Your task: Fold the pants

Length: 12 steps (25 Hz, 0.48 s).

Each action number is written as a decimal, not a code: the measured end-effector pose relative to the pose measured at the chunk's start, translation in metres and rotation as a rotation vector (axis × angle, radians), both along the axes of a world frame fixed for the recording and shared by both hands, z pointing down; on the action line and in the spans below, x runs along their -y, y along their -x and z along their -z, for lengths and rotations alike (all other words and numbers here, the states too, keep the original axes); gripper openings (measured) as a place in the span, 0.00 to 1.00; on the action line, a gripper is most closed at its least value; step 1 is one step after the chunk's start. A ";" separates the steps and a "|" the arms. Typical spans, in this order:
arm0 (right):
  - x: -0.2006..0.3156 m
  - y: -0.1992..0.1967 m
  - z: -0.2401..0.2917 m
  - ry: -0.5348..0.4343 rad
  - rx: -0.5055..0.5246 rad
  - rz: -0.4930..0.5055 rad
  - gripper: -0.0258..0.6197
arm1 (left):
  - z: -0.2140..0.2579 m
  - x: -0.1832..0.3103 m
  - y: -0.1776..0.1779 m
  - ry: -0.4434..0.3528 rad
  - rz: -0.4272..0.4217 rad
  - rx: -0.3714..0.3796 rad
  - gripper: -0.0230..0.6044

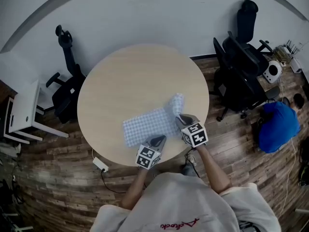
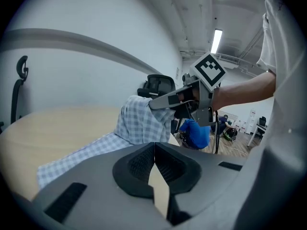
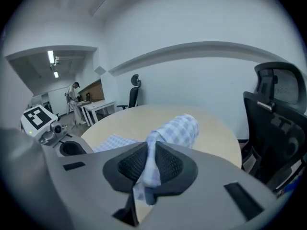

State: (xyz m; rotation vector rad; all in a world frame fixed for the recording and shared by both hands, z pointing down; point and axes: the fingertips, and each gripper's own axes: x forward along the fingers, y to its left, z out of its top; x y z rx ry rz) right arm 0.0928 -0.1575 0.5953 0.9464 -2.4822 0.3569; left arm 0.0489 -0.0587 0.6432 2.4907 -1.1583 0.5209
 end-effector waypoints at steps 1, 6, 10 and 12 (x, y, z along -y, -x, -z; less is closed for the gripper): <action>-0.006 0.013 -0.002 -0.003 -0.014 0.020 0.15 | 0.000 -0.004 0.009 -0.001 0.014 0.000 0.09; -0.034 0.077 -0.028 0.002 -0.097 0.115 0.15 | -0.006 -0.033 0.064 0.018 0.114 0.008 0.09; -0.061 0.129 -0.073 0.072 -0.147 0.206 0.15 | -0.011 -0.058 0.110 0.035 0.209 0.020 0.09; -0.079 0.150 -0.090 0.120 -0.135 0.247 0.16 | -0.014 -0.072 0.129 0.042 0.249 0.025 0.09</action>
